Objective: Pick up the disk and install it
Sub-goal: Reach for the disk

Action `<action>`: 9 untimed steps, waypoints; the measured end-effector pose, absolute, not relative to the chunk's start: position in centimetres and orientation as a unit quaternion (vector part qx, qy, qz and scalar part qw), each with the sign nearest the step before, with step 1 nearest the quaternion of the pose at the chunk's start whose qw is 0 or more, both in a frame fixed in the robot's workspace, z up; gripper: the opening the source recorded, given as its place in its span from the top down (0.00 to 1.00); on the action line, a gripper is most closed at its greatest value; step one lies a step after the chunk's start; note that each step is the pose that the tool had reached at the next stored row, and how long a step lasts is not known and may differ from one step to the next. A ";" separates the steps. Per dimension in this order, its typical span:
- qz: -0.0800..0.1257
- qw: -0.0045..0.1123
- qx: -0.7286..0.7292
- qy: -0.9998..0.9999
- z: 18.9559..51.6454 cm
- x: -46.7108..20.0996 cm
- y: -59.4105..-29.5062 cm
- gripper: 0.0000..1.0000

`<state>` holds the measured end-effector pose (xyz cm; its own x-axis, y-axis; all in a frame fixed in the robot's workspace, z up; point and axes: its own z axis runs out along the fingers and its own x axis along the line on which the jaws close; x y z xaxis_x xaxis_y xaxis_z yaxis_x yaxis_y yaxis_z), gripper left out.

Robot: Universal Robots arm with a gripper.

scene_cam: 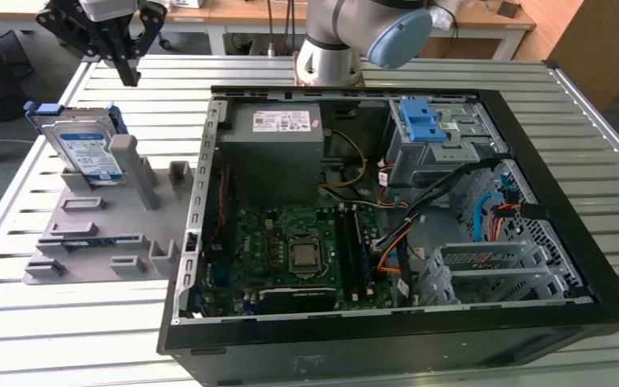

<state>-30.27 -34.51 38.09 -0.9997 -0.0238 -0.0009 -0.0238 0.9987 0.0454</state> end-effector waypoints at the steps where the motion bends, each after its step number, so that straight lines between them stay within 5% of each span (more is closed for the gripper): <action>1: 0.022 0.000 -0.016 1.000 38.1 -30.3 -34.5 0.89; 9: 0.019 0.006 -0.022 1.000 38.0 -31.8 -34.5 0.89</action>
<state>-31.76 -34.48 38.03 -0.9990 -0.0428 -0.0133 -0.0433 0.9984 0.0375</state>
